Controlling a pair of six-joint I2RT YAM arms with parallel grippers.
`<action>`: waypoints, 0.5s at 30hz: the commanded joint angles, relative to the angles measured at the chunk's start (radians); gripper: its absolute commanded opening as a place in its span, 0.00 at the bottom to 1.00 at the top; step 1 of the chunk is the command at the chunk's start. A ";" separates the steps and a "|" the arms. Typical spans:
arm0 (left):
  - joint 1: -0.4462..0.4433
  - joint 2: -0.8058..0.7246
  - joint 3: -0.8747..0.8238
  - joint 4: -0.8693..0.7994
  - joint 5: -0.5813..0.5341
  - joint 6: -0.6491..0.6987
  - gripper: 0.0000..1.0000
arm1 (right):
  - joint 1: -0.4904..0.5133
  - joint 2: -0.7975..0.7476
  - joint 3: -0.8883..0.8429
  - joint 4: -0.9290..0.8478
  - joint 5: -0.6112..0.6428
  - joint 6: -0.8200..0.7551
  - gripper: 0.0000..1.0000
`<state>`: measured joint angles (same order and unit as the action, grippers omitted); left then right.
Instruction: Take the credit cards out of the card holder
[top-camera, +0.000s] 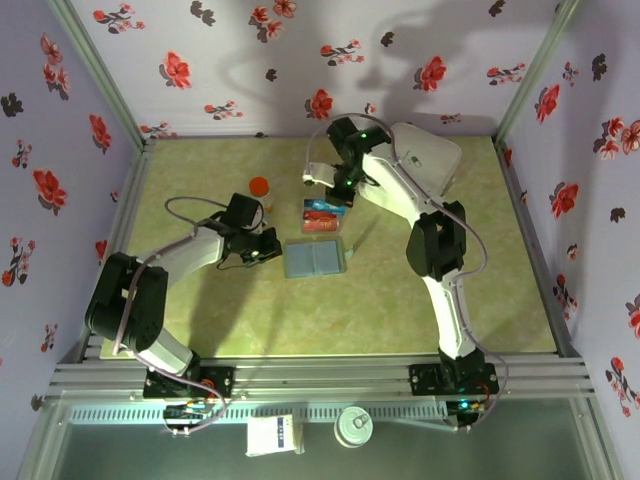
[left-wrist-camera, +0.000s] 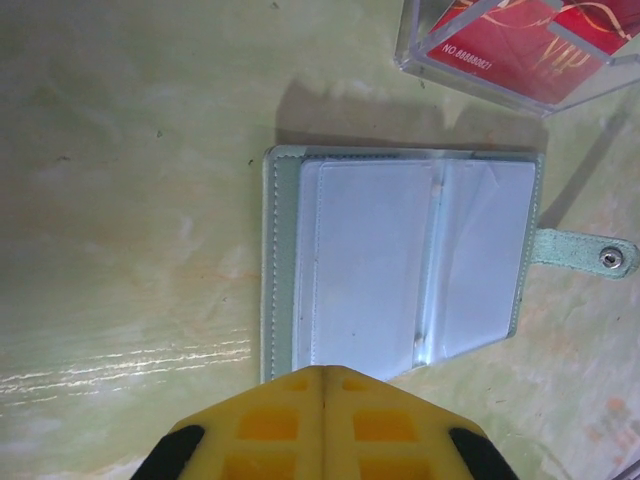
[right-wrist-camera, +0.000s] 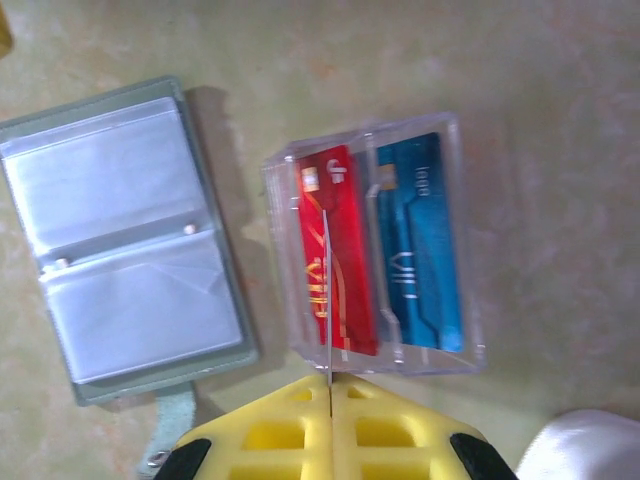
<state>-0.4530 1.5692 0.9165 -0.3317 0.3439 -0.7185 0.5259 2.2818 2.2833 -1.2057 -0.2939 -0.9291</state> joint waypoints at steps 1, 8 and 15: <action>0.009 -0.025 -0.011 -0.045 -0.020 0.016 0.00 | -0.008 0.026 0.053 -0.028 0.024 -0.054 0.00; 0.010 -0.027 -0.012 -0.051 -0.022 0.015 0.00 | -0.009 0.044 0.059 0.079 0.017 -0.060 0.00; 0.010 -0.019 -0.013 -0.047 -0.022 0.013 0.00 | -0.001 0.057 0.059 0.144 -0.006 -0.063 0.00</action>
<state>-0.4511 1.5654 0.9131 -0.3542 0.3389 -0.7185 0.5179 2.3062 2.3093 -1.0966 -0.2848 -0.9699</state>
